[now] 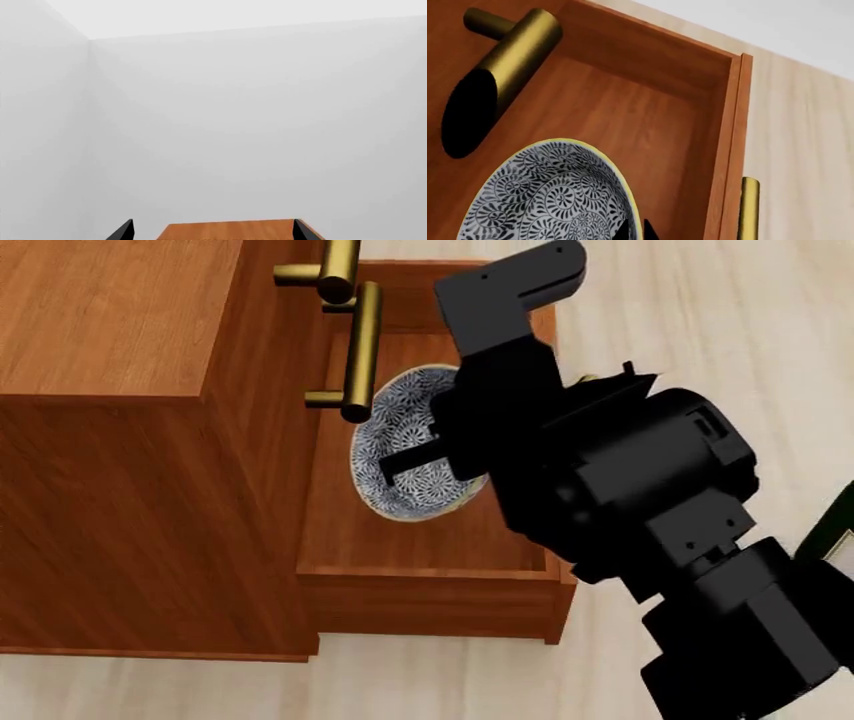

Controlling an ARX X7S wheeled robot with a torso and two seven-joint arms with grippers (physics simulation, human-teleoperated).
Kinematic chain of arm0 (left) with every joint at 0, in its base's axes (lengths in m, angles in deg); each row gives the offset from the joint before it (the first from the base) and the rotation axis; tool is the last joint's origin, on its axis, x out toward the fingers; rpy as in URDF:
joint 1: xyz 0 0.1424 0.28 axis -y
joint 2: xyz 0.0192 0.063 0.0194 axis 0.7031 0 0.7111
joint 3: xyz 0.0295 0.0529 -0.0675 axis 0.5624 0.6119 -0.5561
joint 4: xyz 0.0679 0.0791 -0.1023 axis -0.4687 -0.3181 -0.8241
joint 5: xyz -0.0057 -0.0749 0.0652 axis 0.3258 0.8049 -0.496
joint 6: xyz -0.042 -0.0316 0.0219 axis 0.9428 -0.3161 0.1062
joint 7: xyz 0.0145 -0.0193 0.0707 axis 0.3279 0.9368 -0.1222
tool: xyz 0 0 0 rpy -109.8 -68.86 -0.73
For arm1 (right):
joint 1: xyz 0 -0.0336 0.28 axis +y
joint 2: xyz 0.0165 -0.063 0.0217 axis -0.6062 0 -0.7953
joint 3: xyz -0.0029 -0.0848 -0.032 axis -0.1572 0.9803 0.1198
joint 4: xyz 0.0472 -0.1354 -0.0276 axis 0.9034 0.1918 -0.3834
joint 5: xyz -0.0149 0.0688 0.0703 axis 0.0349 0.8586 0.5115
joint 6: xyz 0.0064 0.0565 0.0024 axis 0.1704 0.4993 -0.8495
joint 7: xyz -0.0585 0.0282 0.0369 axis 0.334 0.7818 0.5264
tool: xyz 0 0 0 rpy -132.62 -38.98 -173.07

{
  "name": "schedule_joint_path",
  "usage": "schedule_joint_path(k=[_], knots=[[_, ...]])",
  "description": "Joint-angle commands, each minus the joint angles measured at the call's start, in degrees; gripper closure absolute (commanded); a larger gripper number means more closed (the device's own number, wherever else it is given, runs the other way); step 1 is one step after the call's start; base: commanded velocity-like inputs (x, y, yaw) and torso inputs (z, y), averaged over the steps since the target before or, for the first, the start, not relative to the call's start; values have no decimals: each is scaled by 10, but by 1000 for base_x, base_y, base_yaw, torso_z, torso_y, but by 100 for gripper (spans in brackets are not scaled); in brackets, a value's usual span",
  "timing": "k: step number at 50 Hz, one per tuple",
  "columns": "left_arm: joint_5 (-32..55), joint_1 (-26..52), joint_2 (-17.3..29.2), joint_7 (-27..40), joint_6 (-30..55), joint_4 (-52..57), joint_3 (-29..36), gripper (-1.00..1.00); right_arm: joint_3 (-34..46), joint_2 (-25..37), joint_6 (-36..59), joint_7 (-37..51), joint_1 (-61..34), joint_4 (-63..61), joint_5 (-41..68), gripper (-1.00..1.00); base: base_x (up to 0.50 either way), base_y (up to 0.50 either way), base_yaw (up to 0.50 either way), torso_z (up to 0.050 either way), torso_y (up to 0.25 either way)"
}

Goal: Put the bowl in the bottom drawer of the cabinet.

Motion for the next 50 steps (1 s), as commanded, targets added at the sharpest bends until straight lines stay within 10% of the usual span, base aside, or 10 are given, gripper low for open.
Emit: schedule_joint_path(k=[1, 50], knots=[[-3, -7, 2, -1, -6, -3, -2, -100, -1, -17, -17, -16, -1, 30, -13, 100, 0, 0, 0, 0, 0], [-5, -10, 3, 1, -11, -4, 2, -100, 10, -39, -56, -57, 20, 99, -30, 100, 0, 0, 0, 0, 0]])
